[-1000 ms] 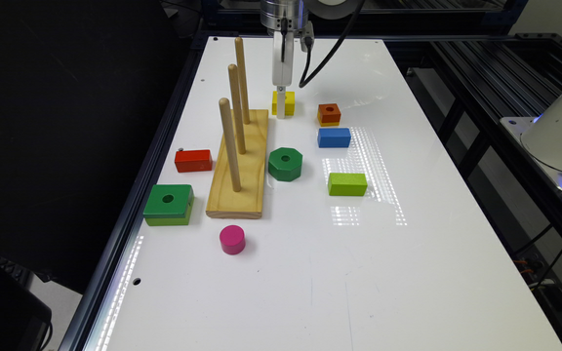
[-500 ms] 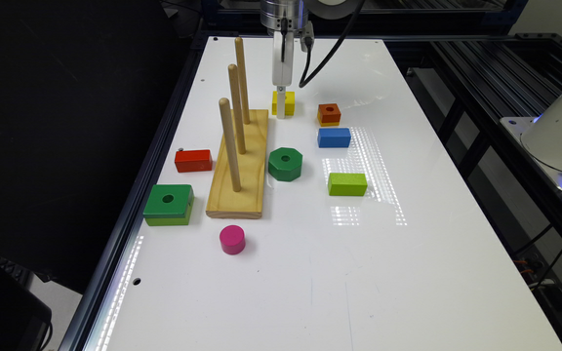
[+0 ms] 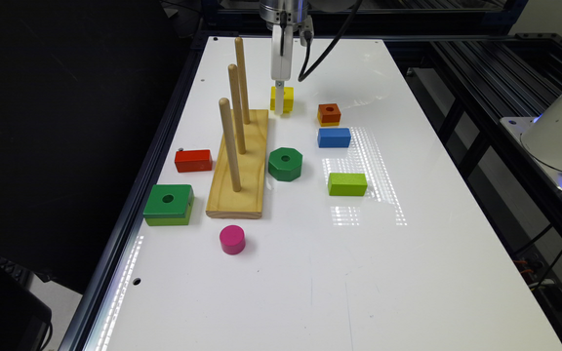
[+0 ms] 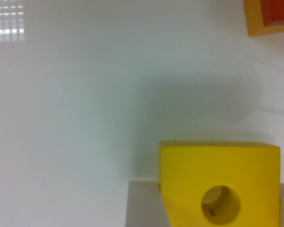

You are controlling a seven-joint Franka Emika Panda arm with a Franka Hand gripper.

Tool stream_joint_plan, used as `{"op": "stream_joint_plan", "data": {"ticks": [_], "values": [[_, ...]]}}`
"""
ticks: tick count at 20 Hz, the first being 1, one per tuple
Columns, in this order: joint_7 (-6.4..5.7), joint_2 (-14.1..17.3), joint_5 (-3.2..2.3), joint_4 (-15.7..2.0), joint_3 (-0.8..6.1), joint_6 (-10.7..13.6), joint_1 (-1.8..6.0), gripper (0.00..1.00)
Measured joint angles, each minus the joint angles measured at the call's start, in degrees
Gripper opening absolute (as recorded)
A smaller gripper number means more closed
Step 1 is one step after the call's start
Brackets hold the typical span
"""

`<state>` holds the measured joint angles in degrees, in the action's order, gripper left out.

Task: Pick up yellow block.

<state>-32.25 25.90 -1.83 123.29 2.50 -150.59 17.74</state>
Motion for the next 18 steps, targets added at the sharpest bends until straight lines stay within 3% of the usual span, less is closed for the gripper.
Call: {"op": "stream_joint_plan", "data": {"ticks": [11, 18], "values": [[0.0, -1.5, 0.02, 0.23, 0.03, 1.2, 0.0, 0.0], [0.0, -6.6, 0.11, 0.32, 0.16, 6.4, 0.01, 0.0]]}}
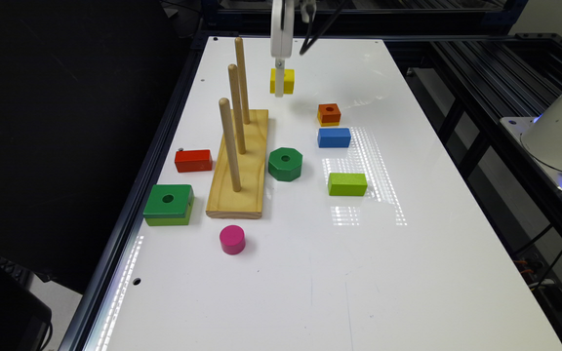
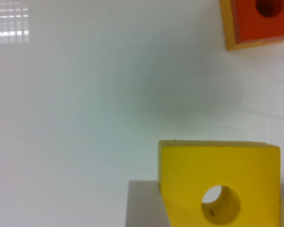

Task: Pick up yellow block.

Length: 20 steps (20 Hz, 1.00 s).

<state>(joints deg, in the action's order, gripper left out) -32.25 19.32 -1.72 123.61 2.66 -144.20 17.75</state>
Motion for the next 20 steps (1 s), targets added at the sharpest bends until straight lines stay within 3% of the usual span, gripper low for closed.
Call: {"op": "stream_joint_plan", "data": {"ticks": [9, 15, 20], "values": [[0.0, -1.5, 0.01, 0.03, 0.03, 1.3, 0.0, 0.0], [0.0, -6.0, 0.12, 0.14, 0.11, 5.6, 0.0, 0.0], [0.0, -6.0, 0.12, 0.12, 0.12, 5.7, 0.01, 0.0]]}}
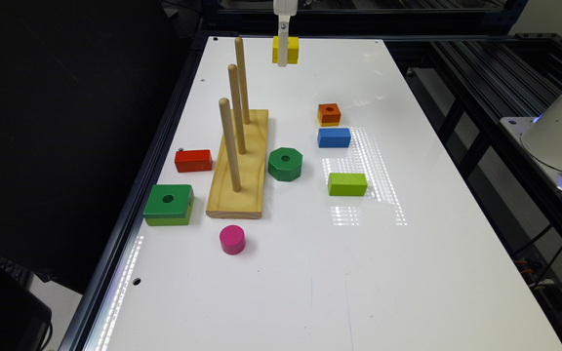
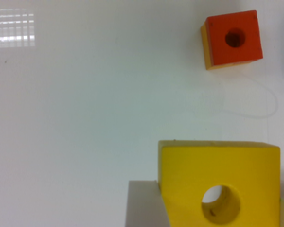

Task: Pick up yellow block.

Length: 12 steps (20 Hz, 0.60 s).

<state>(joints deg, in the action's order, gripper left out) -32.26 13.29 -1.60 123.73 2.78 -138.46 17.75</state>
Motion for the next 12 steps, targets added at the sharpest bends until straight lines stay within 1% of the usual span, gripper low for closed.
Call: {"op": "stream_joint_plan", "data": {"ticks": [3, 6, 7, 9, 12], "values": [[0.0, -0.7, 0.0, -0.15, 0.0, 0.5, 0.0, 0.0], [0.0, -2.9, 0.05, -0.37, 0.03, 2.7, 0.0, 0.0], [0.0, -4.2, 0.1, -0.39, 0.06, 3.9, 0.0, 0.0], [0.0, -5.5, 0.15, -0.36, 0.09, 5.1, 0.0, 0.0], [0.0, -5.4, 0.15, -0.34, 0.09, 5.2, 0.0, 0.0]]}}
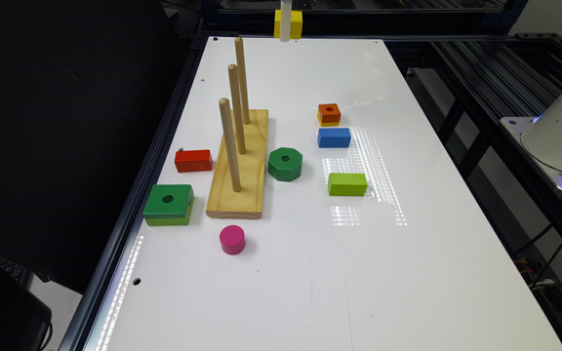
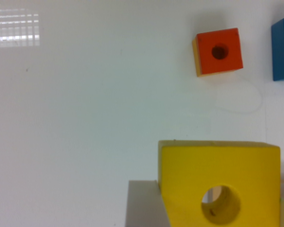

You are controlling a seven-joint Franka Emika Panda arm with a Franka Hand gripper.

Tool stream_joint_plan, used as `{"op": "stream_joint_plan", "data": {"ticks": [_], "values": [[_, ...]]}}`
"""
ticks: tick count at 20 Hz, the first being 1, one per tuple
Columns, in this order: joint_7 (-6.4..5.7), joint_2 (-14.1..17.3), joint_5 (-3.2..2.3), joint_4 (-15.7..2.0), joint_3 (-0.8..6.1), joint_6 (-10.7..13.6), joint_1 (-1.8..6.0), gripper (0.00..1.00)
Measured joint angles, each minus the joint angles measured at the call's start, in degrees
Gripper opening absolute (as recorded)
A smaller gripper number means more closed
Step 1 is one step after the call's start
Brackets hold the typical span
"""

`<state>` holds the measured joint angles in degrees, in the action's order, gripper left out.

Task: Pick up yellow block.

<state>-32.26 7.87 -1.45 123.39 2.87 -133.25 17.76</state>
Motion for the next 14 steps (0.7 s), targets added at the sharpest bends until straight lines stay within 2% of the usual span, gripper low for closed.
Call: {"op": "stream_joint_plan", "data": {"ticks": [5, 9, 14], "values": [[0.0, -0.2, 0.0, -0.38, 0.0, 0.2, 0.0, 0.0], [0.0, -3.0, 0.09, -1.92, 0.04, 4.4, -0.01, 0.0], [0.0, -3.4, 0.14, -1.9, 0.05, 5.0, -0.01, 0.0]]}}
